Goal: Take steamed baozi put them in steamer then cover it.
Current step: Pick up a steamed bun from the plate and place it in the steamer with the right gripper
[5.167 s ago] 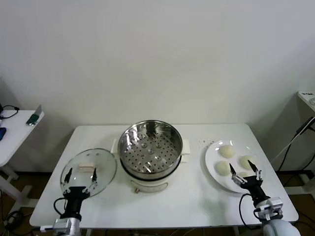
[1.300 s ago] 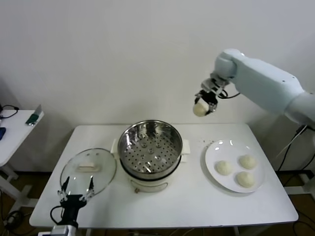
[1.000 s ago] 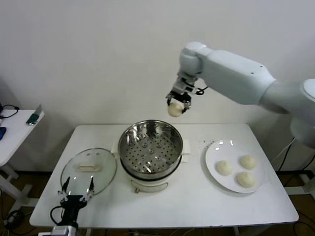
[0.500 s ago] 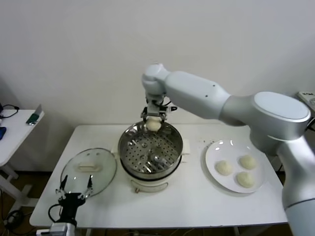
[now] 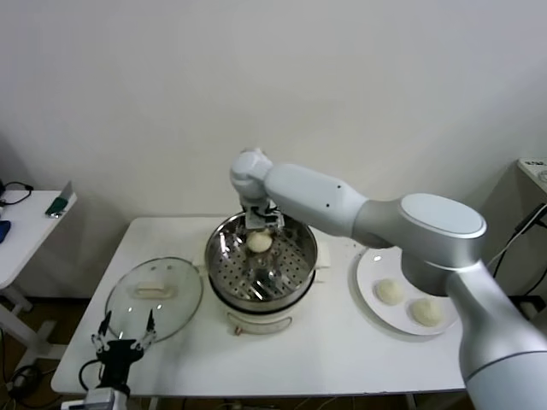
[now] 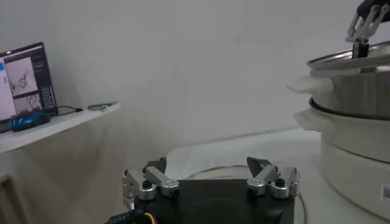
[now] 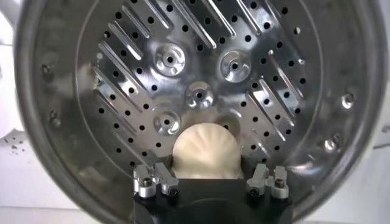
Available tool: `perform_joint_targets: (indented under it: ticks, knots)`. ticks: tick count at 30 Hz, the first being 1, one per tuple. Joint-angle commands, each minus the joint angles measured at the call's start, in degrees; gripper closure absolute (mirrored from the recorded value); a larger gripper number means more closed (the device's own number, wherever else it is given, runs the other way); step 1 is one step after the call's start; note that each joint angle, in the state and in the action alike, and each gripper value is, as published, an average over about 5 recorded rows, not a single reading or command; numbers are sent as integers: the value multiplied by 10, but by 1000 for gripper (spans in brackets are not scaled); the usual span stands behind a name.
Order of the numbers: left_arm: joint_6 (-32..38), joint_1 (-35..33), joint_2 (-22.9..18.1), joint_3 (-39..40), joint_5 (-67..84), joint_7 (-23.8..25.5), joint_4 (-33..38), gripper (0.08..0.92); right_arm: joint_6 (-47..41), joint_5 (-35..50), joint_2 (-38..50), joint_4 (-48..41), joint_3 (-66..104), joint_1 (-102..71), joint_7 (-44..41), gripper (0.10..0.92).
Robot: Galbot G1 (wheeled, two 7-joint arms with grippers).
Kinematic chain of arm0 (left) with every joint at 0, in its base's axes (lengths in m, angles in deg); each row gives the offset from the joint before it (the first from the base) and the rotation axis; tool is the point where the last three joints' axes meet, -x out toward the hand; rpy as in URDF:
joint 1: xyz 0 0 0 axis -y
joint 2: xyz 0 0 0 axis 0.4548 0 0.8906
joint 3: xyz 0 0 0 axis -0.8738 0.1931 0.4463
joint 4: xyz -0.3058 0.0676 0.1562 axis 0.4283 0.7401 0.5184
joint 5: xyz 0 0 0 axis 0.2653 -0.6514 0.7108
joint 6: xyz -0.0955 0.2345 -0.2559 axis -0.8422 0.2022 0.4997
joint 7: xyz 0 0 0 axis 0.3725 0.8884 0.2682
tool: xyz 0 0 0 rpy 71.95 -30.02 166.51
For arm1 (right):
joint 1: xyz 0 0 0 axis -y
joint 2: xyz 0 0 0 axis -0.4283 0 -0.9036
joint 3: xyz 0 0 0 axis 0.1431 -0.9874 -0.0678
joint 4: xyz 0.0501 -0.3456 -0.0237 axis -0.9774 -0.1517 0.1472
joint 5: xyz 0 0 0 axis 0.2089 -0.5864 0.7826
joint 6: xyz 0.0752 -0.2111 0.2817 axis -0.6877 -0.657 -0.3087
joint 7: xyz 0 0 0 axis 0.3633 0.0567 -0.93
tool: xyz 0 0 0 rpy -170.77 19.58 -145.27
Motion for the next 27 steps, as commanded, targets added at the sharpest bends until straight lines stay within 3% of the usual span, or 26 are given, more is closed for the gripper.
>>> perform_joint_targets:
  ticks: [1,7,13,20,27]
  knots:
    - [-4,-1,-2,1,-1,-4,-1,177,9,-26,-9,-16,6,-19,3,285]
    - [-4,-4,-2,1,-1,-5,0,177,4,-24,3,5,19,-10,-2,213]
    - [-7,-6,-2,3,-2,-6,6,177,-14,37,40,59,19,38,-16,203]
    - [-5,-12,-4,10,-9,-7,13,177,-95,253,139,143,-72,174,-14,203]
    - [0,-35,-1,16,-14,-6,37,177,-312,480,283,195,-197,269,55,203]
